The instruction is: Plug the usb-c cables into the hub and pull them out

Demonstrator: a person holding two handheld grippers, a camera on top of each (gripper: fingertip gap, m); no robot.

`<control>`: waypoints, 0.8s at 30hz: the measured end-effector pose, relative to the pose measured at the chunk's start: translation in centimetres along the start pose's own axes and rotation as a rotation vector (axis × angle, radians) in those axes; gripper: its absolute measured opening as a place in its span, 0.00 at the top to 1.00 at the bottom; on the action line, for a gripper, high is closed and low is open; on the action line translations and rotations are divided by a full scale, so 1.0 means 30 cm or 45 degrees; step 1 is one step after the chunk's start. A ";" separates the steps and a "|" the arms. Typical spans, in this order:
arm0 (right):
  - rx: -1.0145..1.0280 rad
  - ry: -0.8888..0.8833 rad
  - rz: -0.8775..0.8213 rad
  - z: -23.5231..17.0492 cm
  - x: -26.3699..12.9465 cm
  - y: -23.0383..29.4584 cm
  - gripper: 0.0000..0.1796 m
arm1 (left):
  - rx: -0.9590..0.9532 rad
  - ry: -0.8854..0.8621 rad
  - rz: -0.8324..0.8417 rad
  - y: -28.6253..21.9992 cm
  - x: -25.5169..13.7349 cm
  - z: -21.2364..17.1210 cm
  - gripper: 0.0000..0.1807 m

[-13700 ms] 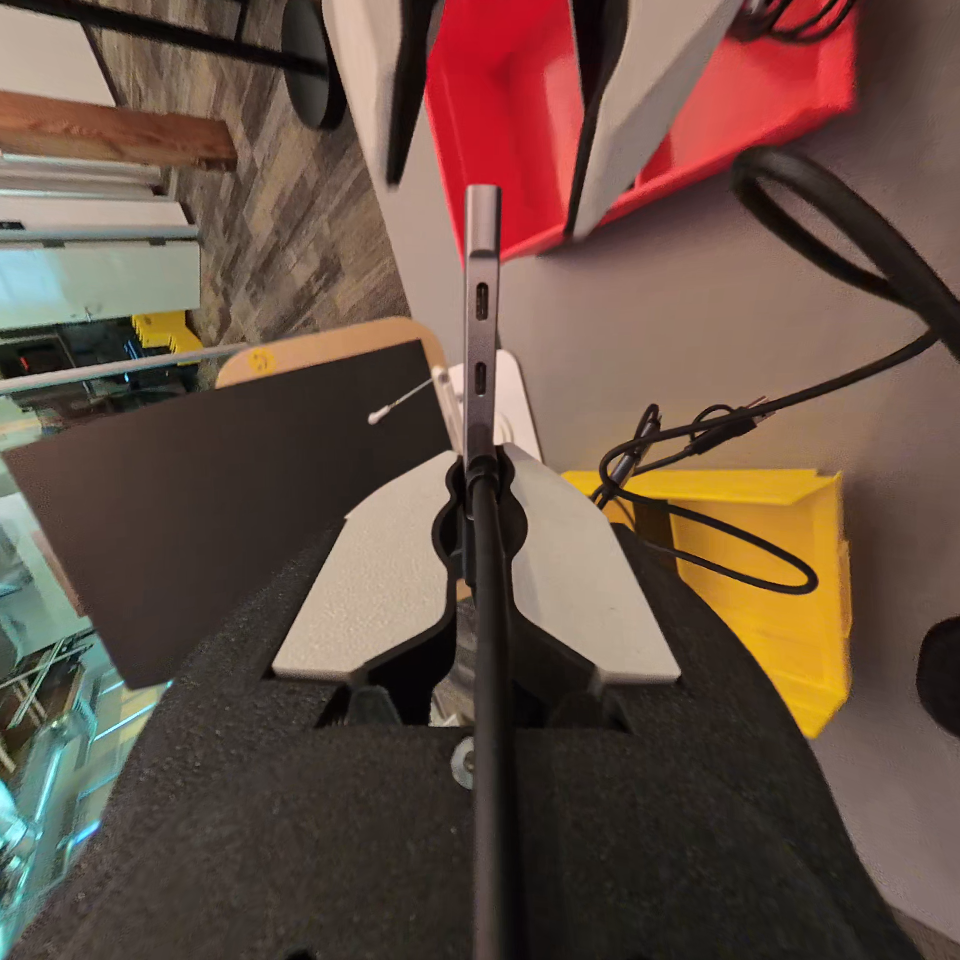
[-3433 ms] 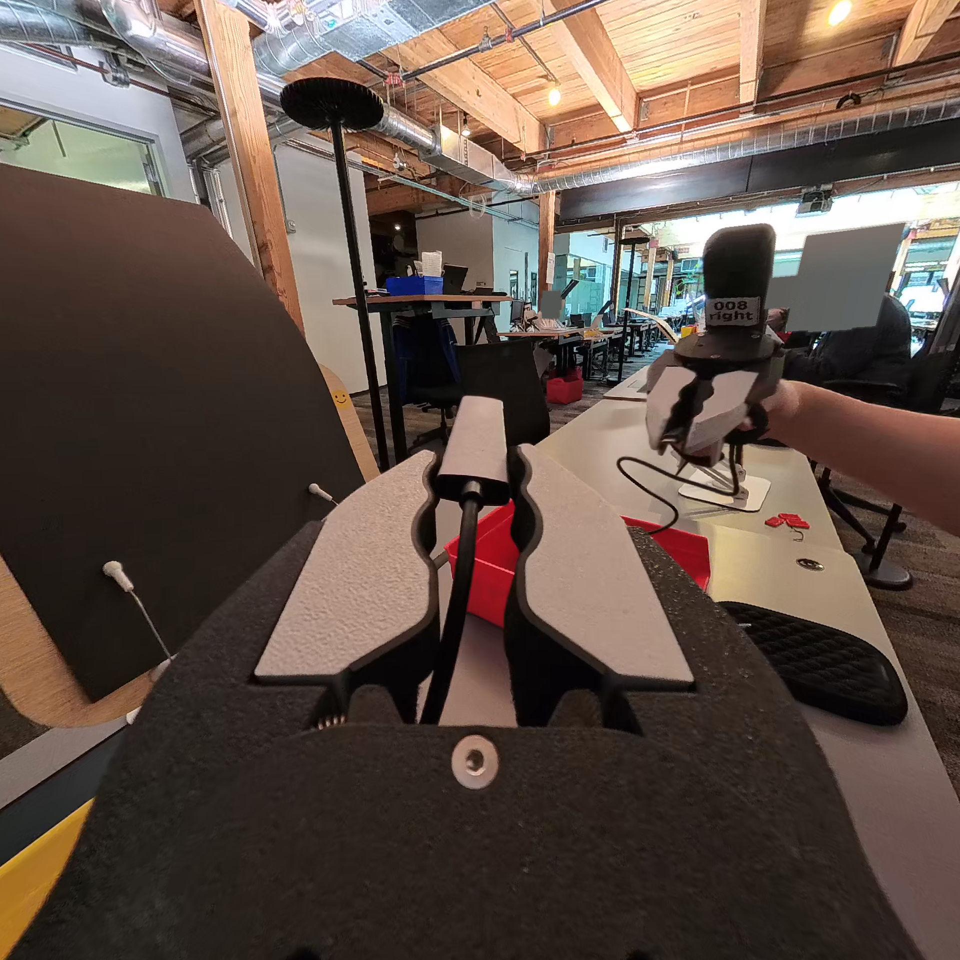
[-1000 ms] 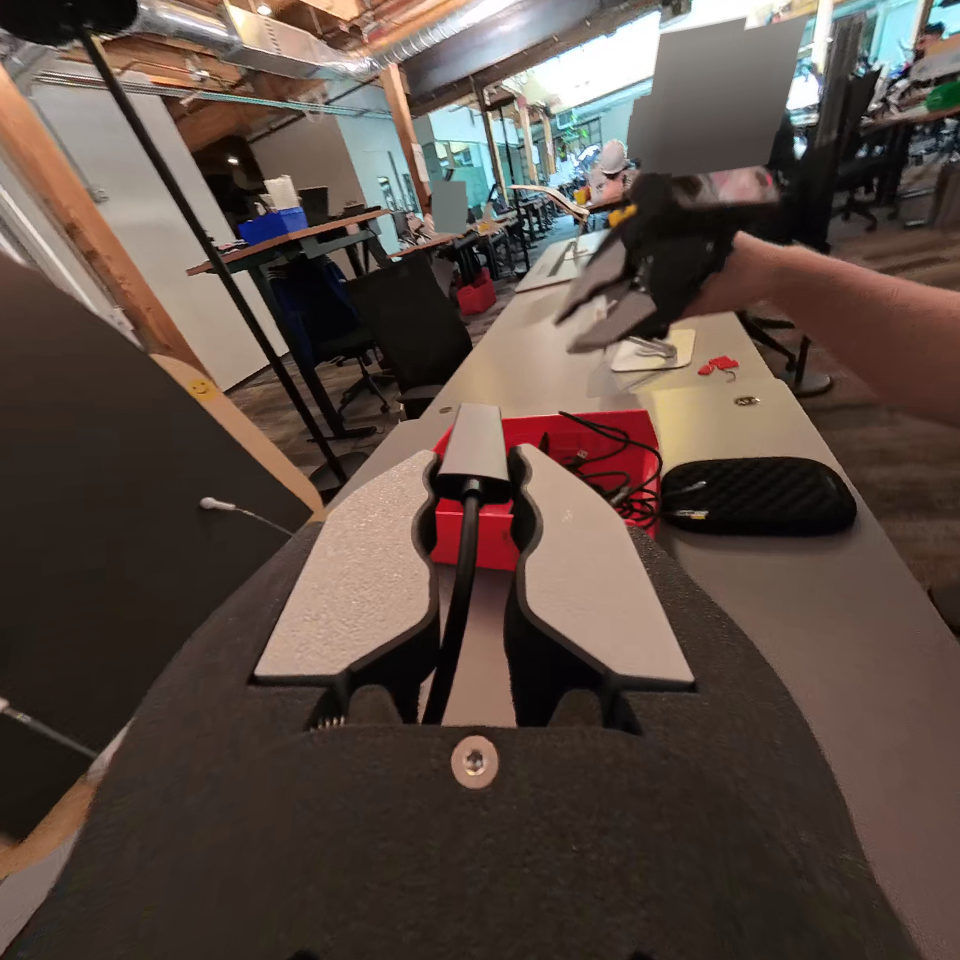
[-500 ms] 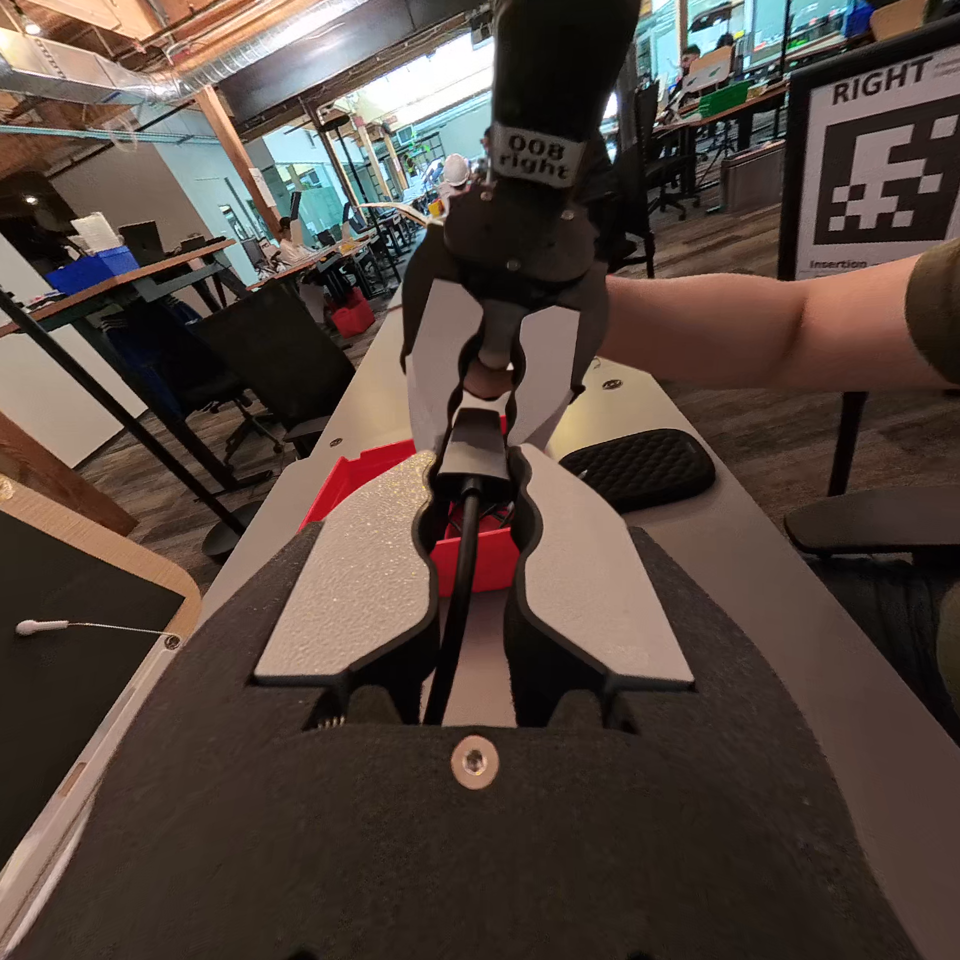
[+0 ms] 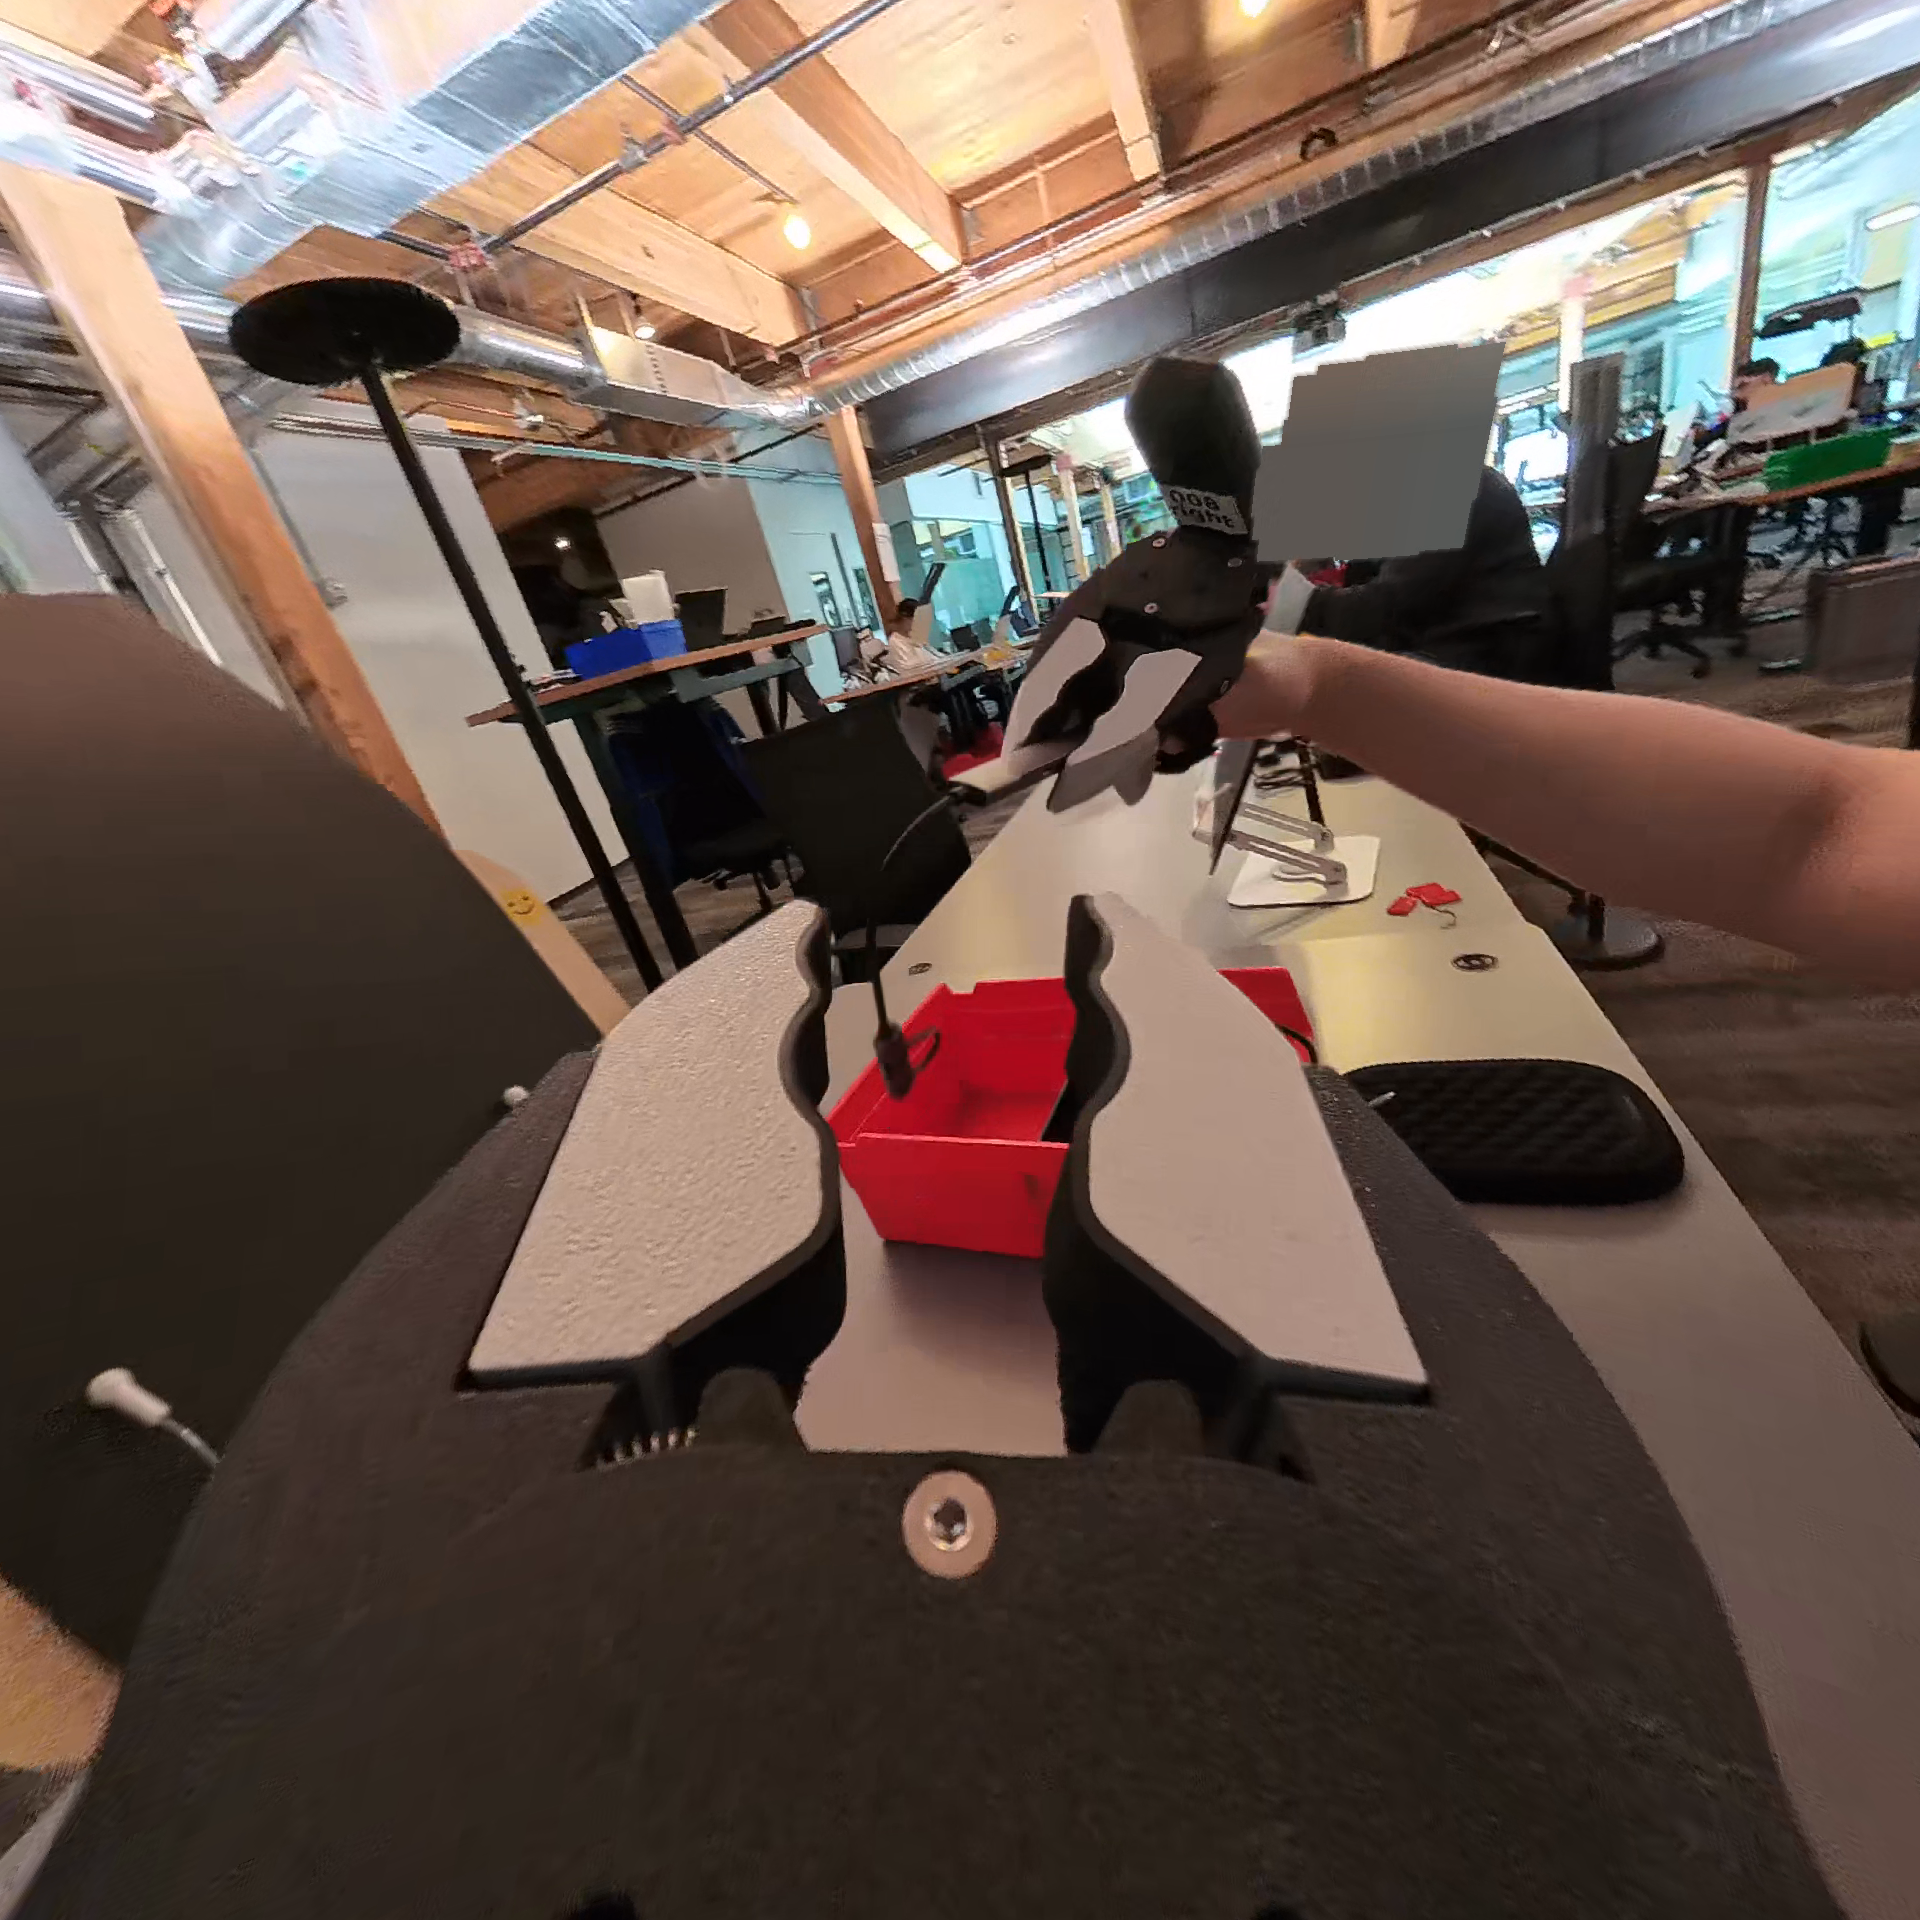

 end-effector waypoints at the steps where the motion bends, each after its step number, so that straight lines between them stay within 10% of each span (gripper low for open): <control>1: 0.040 0.050 -0.016 -0.047 -0.008 -0.041 0.87 | -0.013 0.007 0.009 0.007 -0.004 -0.002 0.77; 24: 0.162 1.079 0.576 -0.707 0.490 -0.036 0.86 | -0.005 0.129 -0.011 -0.012 0.056 -0.041 0.77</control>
Point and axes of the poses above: each gripper's, where its closed fingertips meet, x out along the fingers, z out of its top, y = z × x across the jaws, the point moved 3 cm from there along -x, back along the fingers, and after that the axes turned 11 degrees about y, right-handed, at the moved point
